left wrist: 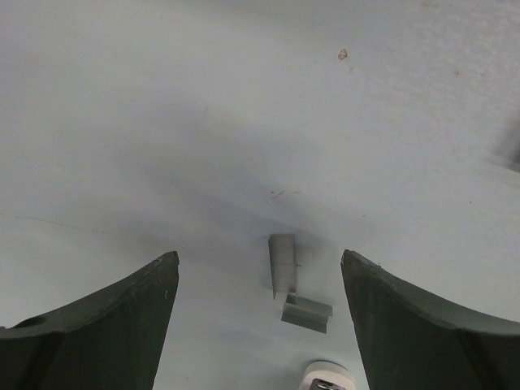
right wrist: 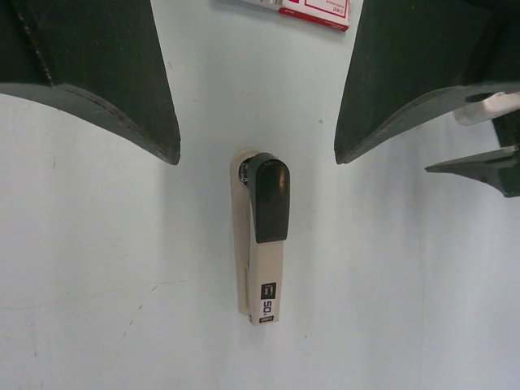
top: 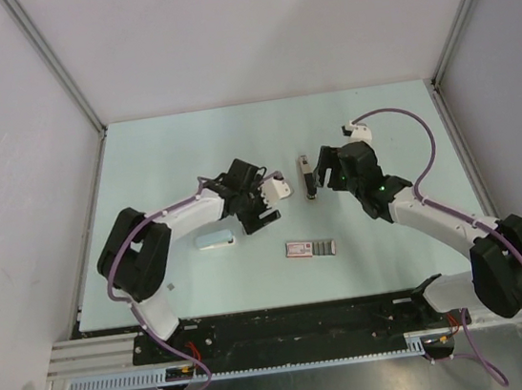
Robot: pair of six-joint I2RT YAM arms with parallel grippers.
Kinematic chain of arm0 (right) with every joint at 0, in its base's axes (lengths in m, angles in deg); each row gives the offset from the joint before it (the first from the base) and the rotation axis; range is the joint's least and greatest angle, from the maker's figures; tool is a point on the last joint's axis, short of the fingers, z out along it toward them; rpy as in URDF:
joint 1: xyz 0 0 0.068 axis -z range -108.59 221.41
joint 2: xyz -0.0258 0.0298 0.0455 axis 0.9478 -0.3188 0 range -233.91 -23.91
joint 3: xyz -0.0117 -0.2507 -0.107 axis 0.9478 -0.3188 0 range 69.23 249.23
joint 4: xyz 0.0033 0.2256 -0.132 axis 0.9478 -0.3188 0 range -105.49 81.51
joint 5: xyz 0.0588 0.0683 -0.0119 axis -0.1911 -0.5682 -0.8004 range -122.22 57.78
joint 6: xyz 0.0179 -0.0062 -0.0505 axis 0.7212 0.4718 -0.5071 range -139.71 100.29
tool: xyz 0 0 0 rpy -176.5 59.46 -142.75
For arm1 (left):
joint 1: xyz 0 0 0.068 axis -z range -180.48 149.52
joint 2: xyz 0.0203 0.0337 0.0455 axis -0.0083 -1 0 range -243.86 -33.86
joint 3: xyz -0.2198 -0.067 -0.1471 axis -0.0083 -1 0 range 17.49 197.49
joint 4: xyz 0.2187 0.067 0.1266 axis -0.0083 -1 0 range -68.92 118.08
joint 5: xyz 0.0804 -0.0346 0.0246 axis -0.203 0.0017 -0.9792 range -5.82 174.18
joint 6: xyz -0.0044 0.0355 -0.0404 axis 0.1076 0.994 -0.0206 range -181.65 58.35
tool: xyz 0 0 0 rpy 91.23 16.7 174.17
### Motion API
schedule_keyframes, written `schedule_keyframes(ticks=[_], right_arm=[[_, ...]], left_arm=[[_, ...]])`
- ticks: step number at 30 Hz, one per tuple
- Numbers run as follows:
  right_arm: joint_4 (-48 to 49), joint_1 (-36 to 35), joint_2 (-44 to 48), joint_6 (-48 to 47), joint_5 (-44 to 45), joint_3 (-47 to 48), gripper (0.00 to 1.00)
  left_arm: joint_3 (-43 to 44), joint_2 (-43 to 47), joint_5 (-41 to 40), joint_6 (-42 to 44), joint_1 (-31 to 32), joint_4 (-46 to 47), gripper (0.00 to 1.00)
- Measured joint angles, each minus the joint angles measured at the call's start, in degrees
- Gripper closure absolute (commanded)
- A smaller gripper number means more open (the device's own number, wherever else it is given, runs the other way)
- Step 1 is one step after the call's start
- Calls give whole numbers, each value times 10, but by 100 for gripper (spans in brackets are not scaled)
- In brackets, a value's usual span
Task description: Unload the staples from the stapler
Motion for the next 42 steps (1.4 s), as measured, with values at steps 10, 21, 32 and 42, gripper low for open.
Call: schedule_keyframes(ticks=[10,21,32,42], right_arm=[[0,2,3,6,-11,0,26],[-1,3,11,9,-22,-1,33],[-1,12,29,9,-34,-8,38],[-4,19,35,10,-40,-9,43]], left_arm=[[18,-28,-4,0,0,-32,20],[54,-58,-5,-1,0,-58,32],[65,-68,1,-1,0,-75,69],[73,-73,8,0,0,-93,86]])
